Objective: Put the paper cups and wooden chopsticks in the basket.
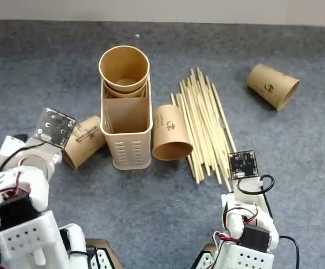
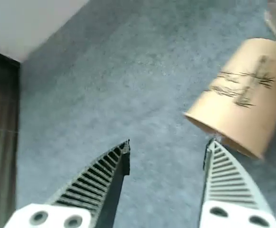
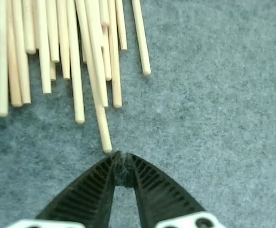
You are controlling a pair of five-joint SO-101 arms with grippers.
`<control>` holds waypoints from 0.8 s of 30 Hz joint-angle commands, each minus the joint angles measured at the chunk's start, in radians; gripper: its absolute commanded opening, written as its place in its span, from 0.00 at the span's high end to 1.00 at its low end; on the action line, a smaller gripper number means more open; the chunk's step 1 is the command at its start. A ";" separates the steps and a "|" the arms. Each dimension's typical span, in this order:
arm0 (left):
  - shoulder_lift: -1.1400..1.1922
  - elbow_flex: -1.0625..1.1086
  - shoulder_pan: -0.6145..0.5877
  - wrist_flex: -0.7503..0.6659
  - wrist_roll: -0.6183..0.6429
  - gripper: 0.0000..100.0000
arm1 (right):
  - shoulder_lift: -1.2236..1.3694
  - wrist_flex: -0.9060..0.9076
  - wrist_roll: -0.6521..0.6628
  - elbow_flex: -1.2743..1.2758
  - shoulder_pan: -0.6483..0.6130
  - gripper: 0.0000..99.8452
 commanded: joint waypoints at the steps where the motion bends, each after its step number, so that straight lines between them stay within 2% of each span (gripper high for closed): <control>1: 0.027 0.177 -0.021 -0.276 -0.322 0.72 | -0.004 -0.012 0.008 0.143 0.010 0.99; 3: 0.021 0.260 0.002 -0.333 -0.359 0.72 | -0.004 -0.012 0.008 0.143 0.010 0.99; 10: 0.027 0.314 0.133 -0.382 -0.305 0.72 | -0.004 -0.012 0.008 0.143 0.010 0.99; 19: 0.028 0.628 0.193 -0.910 -0.304 0.72 | -0.004 -0.012 0.008 0.143 0.010 0.99; 24: 0.027 0.639 0.191 -0.939 -0.302 0.83 | -0.004 -0.012 0.008 0.143 0.010 0.99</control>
